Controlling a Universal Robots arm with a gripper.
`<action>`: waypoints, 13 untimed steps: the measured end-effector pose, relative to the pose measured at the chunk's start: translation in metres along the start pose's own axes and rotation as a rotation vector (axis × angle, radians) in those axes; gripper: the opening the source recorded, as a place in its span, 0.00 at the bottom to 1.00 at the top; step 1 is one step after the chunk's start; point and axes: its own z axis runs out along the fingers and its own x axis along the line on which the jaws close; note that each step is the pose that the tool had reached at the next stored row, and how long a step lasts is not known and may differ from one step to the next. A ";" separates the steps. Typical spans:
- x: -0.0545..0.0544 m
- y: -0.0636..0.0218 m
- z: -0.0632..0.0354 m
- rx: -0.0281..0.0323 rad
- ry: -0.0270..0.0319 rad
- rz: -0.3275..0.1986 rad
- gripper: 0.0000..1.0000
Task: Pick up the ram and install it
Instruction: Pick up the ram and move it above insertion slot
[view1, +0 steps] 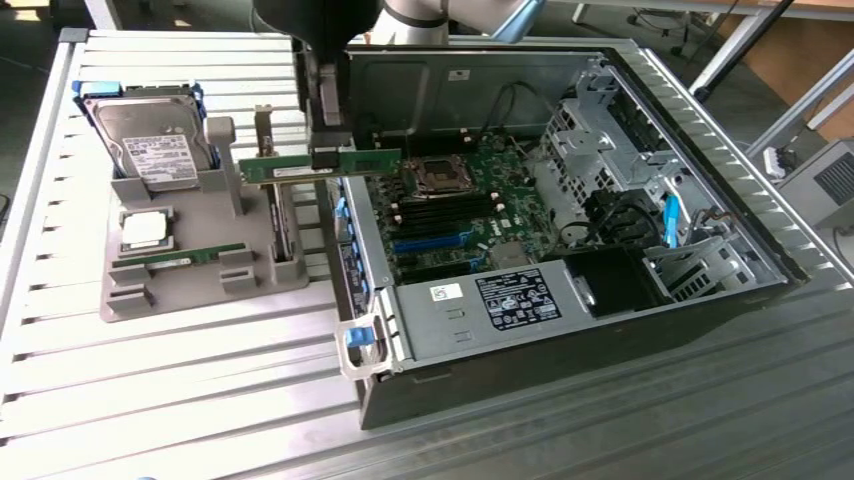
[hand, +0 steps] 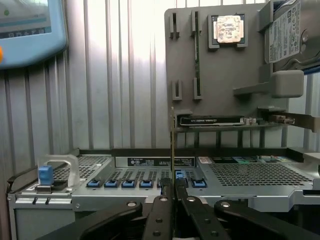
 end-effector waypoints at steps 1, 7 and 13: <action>0.000 -0.0036 0.0002 0.0000 0.0000 0.000 0.11; 0.000 -0.0219 0.0013 0.0000 -0.0001 0.000 0.11; 0.000 -0.0383 0.0020 0.0000 0.0000 0.000 0.11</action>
